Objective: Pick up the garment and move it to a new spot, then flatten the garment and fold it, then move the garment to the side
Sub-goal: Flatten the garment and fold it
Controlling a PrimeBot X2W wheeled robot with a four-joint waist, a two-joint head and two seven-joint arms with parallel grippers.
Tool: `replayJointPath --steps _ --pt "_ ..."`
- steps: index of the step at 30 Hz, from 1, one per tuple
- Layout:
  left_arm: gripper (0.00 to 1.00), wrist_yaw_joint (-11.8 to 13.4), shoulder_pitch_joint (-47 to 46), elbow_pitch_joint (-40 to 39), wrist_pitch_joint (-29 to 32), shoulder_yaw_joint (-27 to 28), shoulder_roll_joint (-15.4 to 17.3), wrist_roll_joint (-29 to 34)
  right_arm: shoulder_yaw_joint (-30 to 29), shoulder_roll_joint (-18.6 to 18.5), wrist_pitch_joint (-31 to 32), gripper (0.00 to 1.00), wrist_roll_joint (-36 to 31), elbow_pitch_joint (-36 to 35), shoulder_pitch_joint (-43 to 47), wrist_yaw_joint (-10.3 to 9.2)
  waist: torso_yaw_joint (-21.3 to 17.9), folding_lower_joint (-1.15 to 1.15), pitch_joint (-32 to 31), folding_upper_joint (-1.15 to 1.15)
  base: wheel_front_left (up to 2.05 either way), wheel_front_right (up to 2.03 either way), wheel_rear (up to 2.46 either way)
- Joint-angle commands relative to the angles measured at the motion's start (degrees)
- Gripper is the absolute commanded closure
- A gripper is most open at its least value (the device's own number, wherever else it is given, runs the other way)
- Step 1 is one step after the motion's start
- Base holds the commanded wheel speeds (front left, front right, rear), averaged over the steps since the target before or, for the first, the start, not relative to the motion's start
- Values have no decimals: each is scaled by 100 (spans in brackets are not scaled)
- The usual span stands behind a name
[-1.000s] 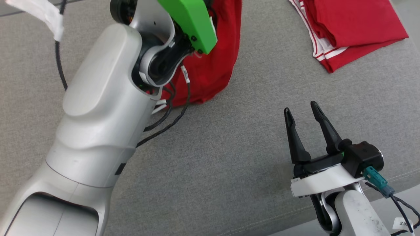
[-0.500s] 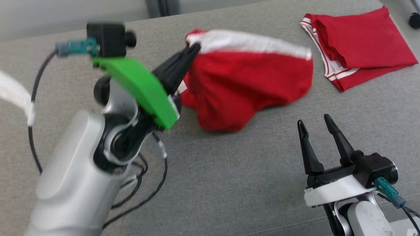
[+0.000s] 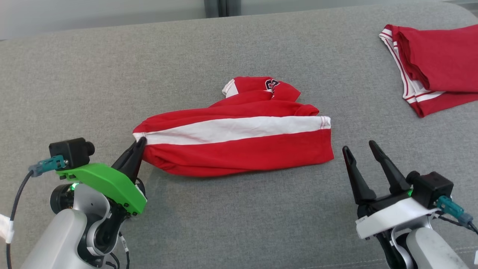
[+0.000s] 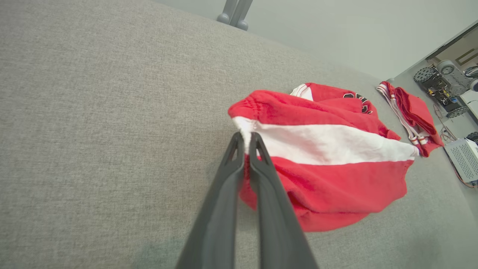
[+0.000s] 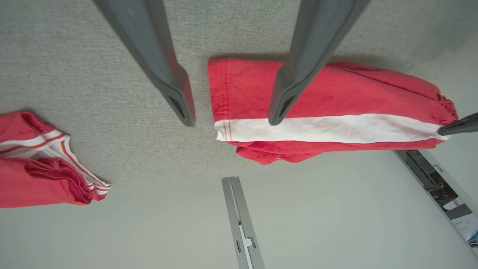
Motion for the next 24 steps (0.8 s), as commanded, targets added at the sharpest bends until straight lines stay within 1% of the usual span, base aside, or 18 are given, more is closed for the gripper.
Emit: replayJointPath --steps 1,3,4,9,14,24 --pt "100 -10 14 92 -89 26 -11 51 64 -109 2 0 90 68 -151 -7 47 0 66 0 0 0 0" --pt "100 -51 -74 259 -221 53 -39 84 270 -375 2 0 252 244 -371 -7 74 0 125 0 0 0 0" --pt "100 -69 -124 342 -277 62 -59 104 462 -525 2 0 332 385 -484 -7 88 0 147 0 0 0 0" --pt "100 -165 -231 589 -447 36 -198 101 1335 -1015 1 0 800 818 -1096 -7 167 0 198 0 0 0 0" --pt "100 -240 -264 728 -553 -21 -304 98 1646 -1146 2 0 1054 1019 -1442 -7 211 0 191 0 0 0 0" --pt "100 -362 -352 893 -620 -90 -408 75 2079 -1076 2 0 1418 1652 -1972 -7 299 0 232 0 0 0 0"
